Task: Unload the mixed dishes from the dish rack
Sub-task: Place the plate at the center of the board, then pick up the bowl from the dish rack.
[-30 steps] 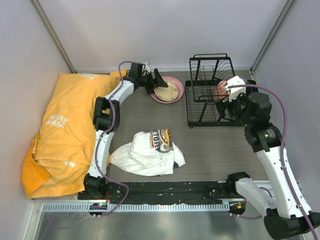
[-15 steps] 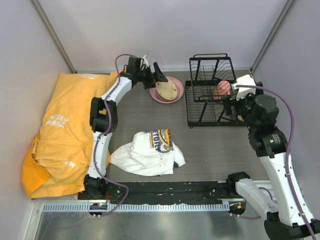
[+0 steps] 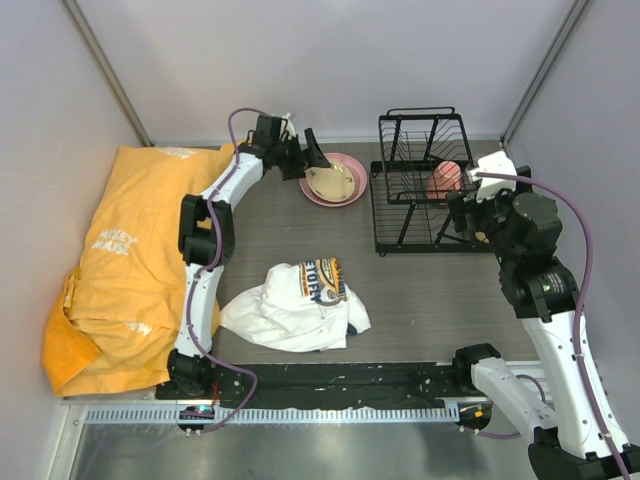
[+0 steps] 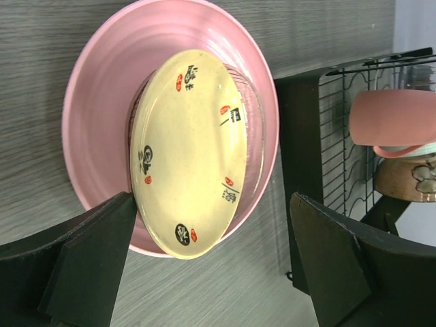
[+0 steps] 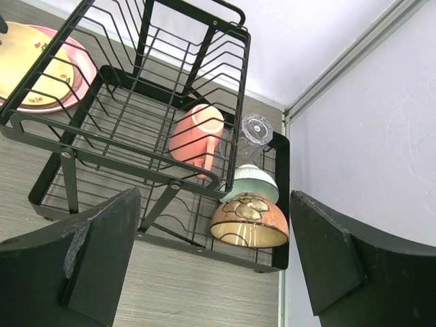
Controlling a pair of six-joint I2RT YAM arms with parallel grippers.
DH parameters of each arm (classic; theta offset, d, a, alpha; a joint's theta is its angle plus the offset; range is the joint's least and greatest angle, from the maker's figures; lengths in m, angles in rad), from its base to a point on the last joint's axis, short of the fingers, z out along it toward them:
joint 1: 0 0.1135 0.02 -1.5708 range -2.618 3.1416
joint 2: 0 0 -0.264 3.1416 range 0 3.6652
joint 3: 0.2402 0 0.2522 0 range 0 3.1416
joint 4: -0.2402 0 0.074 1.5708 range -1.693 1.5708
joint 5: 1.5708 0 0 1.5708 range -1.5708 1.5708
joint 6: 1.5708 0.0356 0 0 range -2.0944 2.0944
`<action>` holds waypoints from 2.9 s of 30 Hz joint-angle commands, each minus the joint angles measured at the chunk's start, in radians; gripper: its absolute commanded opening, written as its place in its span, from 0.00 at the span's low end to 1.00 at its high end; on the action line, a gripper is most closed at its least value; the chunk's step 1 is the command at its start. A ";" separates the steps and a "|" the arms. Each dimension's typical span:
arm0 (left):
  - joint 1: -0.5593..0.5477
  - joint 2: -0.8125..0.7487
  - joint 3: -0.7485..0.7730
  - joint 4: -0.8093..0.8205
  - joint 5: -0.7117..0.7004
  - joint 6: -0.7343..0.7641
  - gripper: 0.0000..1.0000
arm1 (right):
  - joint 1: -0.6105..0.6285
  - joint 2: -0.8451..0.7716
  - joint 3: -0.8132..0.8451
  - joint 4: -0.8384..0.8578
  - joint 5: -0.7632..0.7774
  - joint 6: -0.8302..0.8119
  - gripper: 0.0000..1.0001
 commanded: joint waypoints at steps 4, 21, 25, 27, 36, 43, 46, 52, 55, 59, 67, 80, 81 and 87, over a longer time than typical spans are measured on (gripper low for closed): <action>-0.009 -0.068 0.015 -0.036 -0.071 0.051 1.00 | 0.003 -0.016 0.009 0.023 0.022 0.007 0.94; -0.049 -0.063 0.110 -0.133 -0.158 0.141 1.00 | 0.003 -0.025 -0.047 0.047 0.069 -0.007 0.94; -0.049 -0.090 0.110 -0.148 -0.189 0.172 1.00 | 0.003 -0.022 -0.066 0.072 0.120 0.003 0.94; -0.049 -0.106 0.107 -0.156 -0.198 0.194 1.00 | 0.002 -0.013 -0.067 0.077 0.141 0.012 0.95; -0.049 -0.241 0.015 -0.168 -0.243 0.299 1.00 | -0.011 0.021 -0.099 0.107 0.229 0.012 1.00; -0.049 -0.377 -0.140 -0.141 -0.286 0.376 1.00 | -0.087 0.049 -0.110 0.117 0.213 0.026 1.00; -0.049 -0.440 -0.203 -0.129 -0.308 0.416 1.00 | -0.170 0.072 -0.109 0.121 0.163 0.038 1.00; -0.047 -0.563 -0.328 -0.106 -0.328 0.471 1.00 | -0.313 0.141 -0.115 0.121 0.076 0.036 0.99; -0.049 -0.604 -0.379 -0.096 -0.329 0.493 1.00 | -0.385 0.182 -0.115 0.121 0.024 0.033 0.98; -0.047 -0.647 -0.439 -0.079 -0.325 0.511 1.00 | -0.501 0.228 -0.109 0.130 -0.070 0.036 0.96; -0.049 -0.687 -0.528 -0.044 -0.304 0.563 1.00 | -0.600 0.256 -0.182 0.207 -0.246 -0.173 0.92; -0.049 -0.681 -0.548 -0.020 -0.270 0.654 1.00 | -0.802 0.355 -0.328 0.495 -0.619 -0.451 0.86; -0.049 -0.680 -0.545 -0.021 -0.269 0.657 1.00 | -0.816 0.363 -0.334 0.511 -0.644 -0.468 0.85; -0.047 -0.669 -0.514 -0.041 -0.286 0.668 1.00 | -0.876 0.444 -0.349 0.586 -0.751 -0.582 0.83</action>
